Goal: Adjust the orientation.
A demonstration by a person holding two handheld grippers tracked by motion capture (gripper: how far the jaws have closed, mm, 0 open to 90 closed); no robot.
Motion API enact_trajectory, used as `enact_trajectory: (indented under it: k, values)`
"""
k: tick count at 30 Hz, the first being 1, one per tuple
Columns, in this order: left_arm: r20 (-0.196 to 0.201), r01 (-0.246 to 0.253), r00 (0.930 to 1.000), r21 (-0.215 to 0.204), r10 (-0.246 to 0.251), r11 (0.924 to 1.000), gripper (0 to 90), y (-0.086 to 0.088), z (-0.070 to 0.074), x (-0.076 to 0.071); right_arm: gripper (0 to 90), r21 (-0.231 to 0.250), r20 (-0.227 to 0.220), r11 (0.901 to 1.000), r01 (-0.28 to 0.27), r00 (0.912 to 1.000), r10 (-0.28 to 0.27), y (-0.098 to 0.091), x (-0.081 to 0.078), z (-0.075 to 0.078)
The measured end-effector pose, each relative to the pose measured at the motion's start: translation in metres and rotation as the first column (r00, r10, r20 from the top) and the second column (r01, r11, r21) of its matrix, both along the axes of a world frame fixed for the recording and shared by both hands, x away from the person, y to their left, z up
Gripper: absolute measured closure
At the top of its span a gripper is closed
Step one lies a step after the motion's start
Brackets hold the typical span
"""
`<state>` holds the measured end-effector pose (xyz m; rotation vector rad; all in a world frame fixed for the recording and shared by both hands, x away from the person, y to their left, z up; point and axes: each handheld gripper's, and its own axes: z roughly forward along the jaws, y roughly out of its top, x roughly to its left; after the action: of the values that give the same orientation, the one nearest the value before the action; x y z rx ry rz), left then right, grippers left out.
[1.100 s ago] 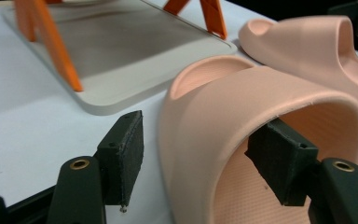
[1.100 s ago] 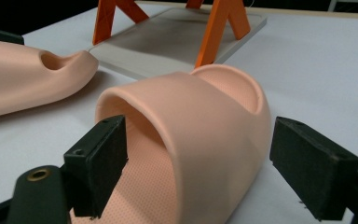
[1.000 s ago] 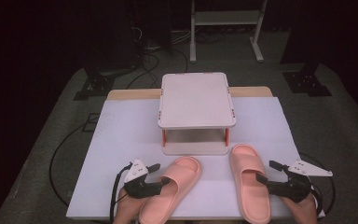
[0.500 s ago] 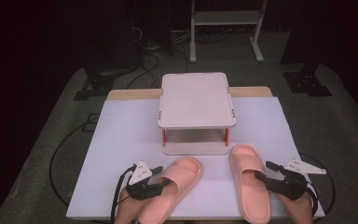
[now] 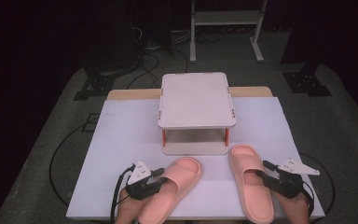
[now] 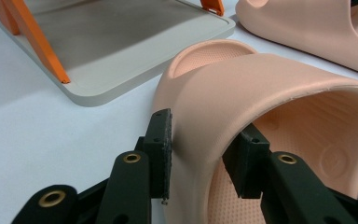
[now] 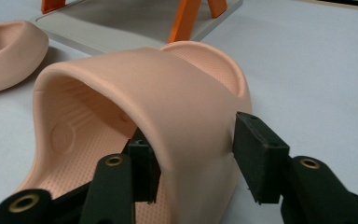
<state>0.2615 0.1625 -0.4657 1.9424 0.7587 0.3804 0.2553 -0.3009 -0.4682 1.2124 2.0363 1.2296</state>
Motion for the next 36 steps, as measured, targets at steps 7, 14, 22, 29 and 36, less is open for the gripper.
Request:
enact_trajectory:
  k: [7, 14, 22, 29, 36]
  values:
    - [0.002, -0.013, 0.9999, 0.007, 0.013, 0.9999, 67.1, 0.000, 0.001, -0.001, 61.8, -0.019, 0.002, 0.9997, 0.015, 0.9999, -0.015, 0.000, -0.002, 0.002]
    - [0.003, -0.028, 0.9996, 0.009, 0.028, 0.9996, 69.1, 0.000, 0.002, -0.002, 69.7, -0.034, 0.001, 0.9993, -0.018, 0.9998, 0.018, 0.004, -0.004, 0.004]
    - [-0.002, -0.031, 0.9995, -0.012, 0.031, 0.9994, 70.4, 0.000, 0.003, -0.003, 71.4, -0.037, -0.003, 0.9984, -0.042, 0.9991, 0.042, 0.011, -0.008, 0.006]
    - [-0.012, -0.044, 0.9990, -0.047, 0.044, 0.9979, 71.4, -0.001, 0.005, -0.003, 72.5, -0.027, 0.004, 0.9963, -0.082, 0.9966, 0.082, 0.023, -0.011, 0.010]
    - [-0.012, -0.045, 0.9989, -0.052, 0.044, 0.9977, 71.9, 0.000, 0.007, -0.003, 72.7, -0.017, 0.005, 0.9935, -0.112, 0.9936, 0.112, 0.032, -0.012, 0.012]
